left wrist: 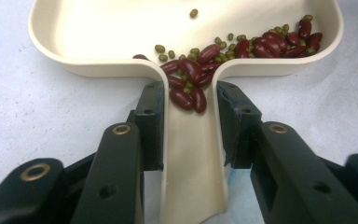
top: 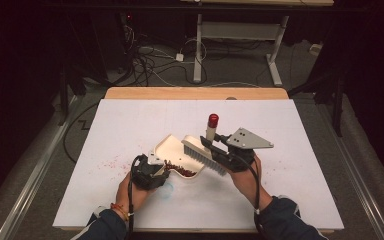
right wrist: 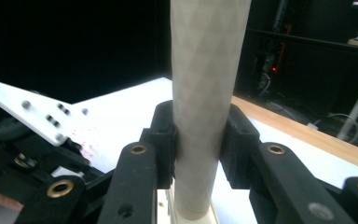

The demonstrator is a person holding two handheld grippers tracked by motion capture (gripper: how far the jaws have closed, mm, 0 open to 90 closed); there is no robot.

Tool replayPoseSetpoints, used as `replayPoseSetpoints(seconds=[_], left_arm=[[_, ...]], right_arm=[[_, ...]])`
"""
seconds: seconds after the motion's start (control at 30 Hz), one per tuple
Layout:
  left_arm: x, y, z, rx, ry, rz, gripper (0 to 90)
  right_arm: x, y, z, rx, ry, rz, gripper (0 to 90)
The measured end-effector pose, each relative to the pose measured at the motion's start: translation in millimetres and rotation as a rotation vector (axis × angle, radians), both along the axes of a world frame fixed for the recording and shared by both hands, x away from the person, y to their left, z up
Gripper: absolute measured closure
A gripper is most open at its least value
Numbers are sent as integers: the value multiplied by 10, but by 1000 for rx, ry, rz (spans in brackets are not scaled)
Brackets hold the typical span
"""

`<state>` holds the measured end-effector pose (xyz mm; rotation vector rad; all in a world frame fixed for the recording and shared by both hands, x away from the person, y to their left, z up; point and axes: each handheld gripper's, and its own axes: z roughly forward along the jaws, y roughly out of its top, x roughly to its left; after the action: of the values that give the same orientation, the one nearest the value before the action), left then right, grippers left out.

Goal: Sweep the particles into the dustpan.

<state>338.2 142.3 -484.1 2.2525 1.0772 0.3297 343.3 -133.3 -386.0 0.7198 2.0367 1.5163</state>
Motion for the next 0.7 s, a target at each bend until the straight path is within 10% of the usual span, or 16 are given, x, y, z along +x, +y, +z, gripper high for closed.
replayPoseSetpoints(seconds=[0.7], left_arm=[[-60, 65, 47, 2, 10, 5, 637]], right_arm=[[-276, -1030, 119, -45, -15, -47, 705]])
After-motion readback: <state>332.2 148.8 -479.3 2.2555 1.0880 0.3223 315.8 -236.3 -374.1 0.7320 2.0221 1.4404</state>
